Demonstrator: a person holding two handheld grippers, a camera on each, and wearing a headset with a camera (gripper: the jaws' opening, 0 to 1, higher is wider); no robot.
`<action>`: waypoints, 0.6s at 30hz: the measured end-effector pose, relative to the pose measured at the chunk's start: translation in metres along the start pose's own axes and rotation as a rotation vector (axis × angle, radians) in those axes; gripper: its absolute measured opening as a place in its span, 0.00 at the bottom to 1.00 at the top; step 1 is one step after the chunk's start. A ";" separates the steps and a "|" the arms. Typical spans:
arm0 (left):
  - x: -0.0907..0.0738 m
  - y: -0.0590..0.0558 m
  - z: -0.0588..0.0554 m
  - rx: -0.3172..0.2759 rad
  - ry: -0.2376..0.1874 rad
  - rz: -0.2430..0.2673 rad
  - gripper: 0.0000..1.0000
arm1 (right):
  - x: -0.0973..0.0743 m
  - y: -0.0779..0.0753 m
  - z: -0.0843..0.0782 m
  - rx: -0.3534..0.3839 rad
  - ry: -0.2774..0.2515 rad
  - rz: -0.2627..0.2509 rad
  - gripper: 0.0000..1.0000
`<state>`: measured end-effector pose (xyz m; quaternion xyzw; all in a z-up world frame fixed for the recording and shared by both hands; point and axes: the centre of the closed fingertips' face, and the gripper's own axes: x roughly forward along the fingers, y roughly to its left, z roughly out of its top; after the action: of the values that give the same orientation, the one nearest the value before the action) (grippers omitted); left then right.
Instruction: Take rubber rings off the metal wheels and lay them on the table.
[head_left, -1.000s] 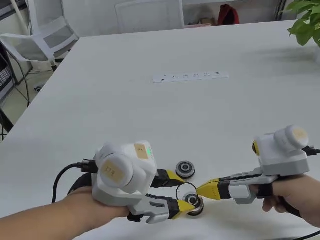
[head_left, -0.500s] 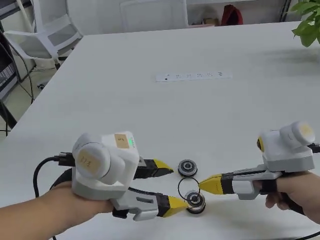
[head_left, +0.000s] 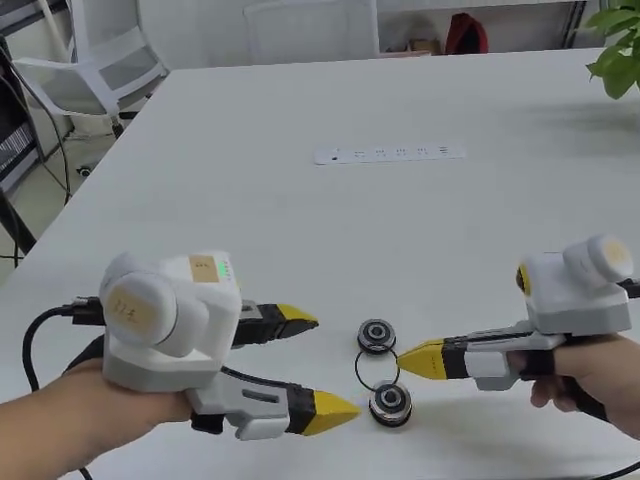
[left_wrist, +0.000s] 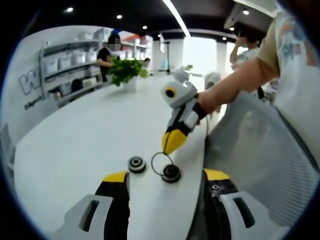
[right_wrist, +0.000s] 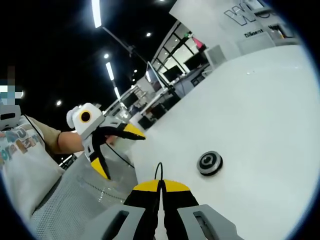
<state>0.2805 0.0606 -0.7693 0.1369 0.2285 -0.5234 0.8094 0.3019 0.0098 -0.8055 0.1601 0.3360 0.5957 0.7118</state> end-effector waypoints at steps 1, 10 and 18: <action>-0.002 0.001 0.001 -0.002 -0.003 0.004 0.60 | 0.000 0.000 0.001 -0.001 0.000 0.001 0.00; -0.020 0.009 0.001 -0.024 -0.022 0.042 0.64 | 0.010 0.009 0.010 -0.018 0.009 0.011 0.00; -0.033 0.016 -0.005 -0.042 -0.021 0.072 0.66 | 0.021 0.017 0.015 -0.037 0.030 0.025 0.00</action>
<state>0.2821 0.0955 -0.7572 0.1223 0.2259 -0.4902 0.8329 0.3006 0.0364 -0.7901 0.1423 0.3333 0.6131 0.7019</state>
